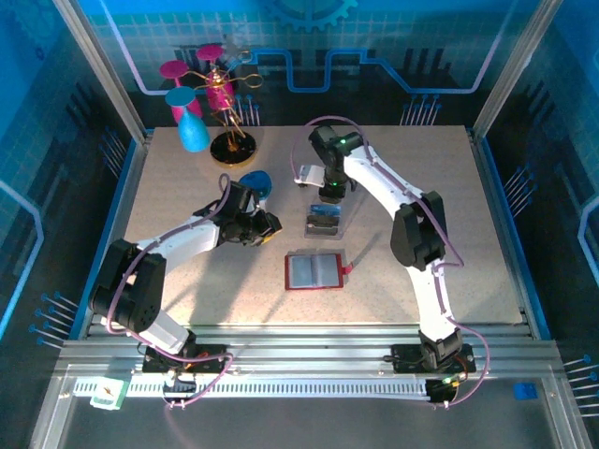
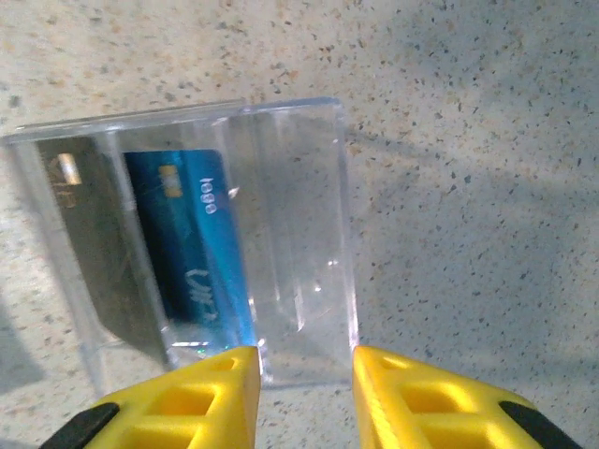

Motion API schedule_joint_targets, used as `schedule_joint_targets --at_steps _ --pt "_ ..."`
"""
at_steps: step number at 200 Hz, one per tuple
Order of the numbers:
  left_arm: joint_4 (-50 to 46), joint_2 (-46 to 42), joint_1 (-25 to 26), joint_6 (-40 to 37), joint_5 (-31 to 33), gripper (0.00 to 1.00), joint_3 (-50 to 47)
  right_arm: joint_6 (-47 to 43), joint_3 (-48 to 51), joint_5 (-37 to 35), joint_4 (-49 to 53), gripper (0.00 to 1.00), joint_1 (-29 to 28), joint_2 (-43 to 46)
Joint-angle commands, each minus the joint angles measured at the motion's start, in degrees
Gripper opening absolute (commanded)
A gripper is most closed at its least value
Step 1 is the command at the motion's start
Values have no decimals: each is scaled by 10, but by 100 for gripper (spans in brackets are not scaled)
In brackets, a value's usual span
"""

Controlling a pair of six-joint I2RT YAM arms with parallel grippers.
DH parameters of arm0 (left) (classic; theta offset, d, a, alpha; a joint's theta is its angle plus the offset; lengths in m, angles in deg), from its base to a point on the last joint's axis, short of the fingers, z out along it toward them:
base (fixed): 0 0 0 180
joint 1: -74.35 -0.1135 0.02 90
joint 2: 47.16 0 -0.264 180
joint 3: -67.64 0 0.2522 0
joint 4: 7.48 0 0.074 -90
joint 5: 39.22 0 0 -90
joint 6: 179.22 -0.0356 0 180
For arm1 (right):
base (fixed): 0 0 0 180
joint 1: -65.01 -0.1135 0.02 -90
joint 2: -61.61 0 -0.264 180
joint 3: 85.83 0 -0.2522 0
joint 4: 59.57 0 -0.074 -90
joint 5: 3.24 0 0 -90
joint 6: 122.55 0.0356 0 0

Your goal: Take the credit cards out of the card holder

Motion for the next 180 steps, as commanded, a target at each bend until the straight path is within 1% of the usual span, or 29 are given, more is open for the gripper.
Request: schedule_joint_targets --at_steps 1,40,53,76,93,127,156,180 --pt "17 7 -3 17 -23 30 -16 45 42 32 -23 32 -12 51" --pt "21 10 8 23 -29 30 -21 126 111 48 -58 32 -31 101" --pt "18 7 15 24 -24 30 -23 169 134 48 -70 32 -39 114" --pt "21 4 24 29 -20 30 -31 250 182 72 -102 32 -45 144" --pt "26 5 31 33 -18 30 -35 324 222 80 -135 31 -50 168" --pt "33 9 47 43 -16 30 -44 457 305 126 -197 28 -61 213" --pt "45 11 54 52 -21 30 -56 558 412 200 -305 27 -73 266" --pt "44 12 59 53 -24 30 -59 652 475 244 -361 27 -76 293"
